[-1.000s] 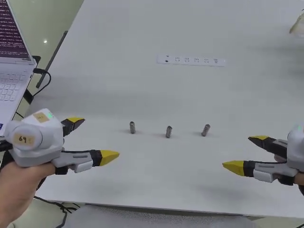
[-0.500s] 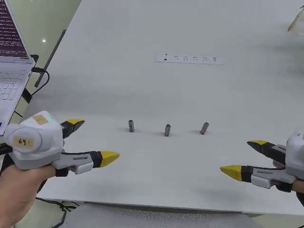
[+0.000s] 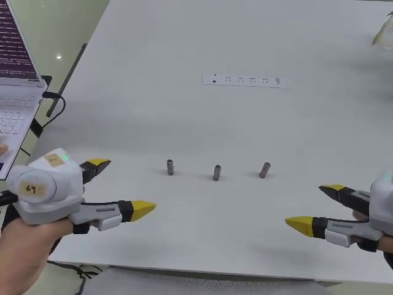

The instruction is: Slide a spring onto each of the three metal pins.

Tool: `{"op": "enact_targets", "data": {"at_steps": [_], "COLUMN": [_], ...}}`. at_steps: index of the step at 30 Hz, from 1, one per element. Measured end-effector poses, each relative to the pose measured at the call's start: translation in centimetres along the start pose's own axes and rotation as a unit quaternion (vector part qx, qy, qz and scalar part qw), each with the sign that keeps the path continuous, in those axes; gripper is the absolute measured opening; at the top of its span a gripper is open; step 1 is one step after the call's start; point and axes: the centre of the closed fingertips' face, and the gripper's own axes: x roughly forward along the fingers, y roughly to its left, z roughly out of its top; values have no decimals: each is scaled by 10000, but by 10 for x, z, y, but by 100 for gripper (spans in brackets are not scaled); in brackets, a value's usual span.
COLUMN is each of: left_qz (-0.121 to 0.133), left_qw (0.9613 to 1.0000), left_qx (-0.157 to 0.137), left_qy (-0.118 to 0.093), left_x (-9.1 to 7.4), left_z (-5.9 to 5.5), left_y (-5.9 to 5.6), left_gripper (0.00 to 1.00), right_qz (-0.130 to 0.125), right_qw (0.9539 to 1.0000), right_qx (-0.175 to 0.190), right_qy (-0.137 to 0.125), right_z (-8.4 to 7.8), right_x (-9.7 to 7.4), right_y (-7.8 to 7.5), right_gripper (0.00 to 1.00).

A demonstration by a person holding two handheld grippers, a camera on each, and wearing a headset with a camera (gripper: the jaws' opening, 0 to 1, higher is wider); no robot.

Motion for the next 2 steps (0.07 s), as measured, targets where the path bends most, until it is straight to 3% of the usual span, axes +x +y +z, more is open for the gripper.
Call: {"op": "enact_targets", "data": {"at_steps": [2], "left_qz": [4], "left_qw": [10000], "left_qx": [-6], "left_qy": [-6], "left_x": [0], "left_z": [0], "left_y": [0], "left_gripper": [80], "right_qz": [7], "right_qw": [10000], "right_qx": [-3], "right_qy": [13], "right_z": [0], "right_x": [0], "right_y": [1], "right_gripper": [75]}}
